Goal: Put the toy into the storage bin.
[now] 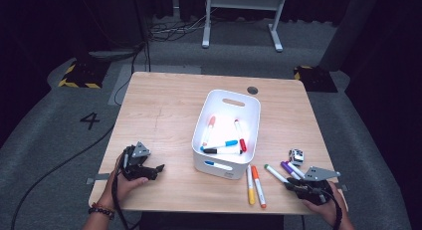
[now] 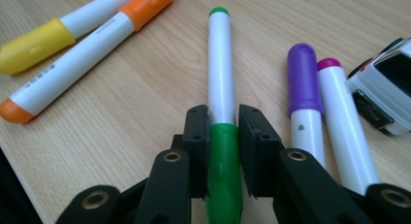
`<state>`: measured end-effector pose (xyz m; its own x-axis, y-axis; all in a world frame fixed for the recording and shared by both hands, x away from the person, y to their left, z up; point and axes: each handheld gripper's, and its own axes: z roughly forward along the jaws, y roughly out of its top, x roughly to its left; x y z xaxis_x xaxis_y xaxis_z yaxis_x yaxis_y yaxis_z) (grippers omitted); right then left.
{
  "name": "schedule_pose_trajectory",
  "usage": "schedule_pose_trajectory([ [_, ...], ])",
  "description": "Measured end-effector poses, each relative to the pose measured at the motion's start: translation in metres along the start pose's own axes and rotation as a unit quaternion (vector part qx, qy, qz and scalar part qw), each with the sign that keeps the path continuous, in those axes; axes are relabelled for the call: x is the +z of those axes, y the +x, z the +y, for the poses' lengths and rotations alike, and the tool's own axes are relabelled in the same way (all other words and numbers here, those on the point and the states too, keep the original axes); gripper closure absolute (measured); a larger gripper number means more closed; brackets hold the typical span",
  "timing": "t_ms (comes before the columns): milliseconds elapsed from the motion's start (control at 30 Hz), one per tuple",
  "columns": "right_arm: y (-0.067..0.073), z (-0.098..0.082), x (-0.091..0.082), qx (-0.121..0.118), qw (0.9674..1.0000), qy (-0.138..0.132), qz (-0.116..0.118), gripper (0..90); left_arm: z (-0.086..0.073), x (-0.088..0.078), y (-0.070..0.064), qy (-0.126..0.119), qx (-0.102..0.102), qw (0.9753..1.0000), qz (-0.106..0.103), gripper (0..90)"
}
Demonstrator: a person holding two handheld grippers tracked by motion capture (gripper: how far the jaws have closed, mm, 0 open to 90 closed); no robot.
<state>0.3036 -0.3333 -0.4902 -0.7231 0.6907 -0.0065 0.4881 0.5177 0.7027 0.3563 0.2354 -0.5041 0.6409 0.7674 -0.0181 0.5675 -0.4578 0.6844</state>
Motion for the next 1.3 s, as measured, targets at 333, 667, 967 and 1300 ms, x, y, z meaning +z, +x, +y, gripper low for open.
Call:
schedule_pose_trajectory([
  [333, -0.008, 0.016, -0.018, 0.002, 0.9992, -0.040, -0.004, 74.8, 0.000, 0.000, 0.000, 0.000, -0.001, 1.0000, 0.001, 15.2],
  [667, -0.008, 0.040, -0.029, -0.021, 0.9978, -0.062, -0.008, 74.8, 0.000, 0.000, 0.000, 0.000, -0.001, 1.0000, 0.000, 15.1],
  [967, -0.012, 0.063, -0.046, -0.029, 0.9951, -0.092, -0.023, 74.8, 0.000, 0.000, 0.000, 0.000, -0.001, 1.0000, 0.001, 15.2],
  [1300, -0.010, 0.099, -0.062, -0.059, 0.9894, -0.129, -0.031, 74.8, 0.000, 0.000, 0.000, 0.001, 0.000, 1.0000, 0.000, 15.1],
])
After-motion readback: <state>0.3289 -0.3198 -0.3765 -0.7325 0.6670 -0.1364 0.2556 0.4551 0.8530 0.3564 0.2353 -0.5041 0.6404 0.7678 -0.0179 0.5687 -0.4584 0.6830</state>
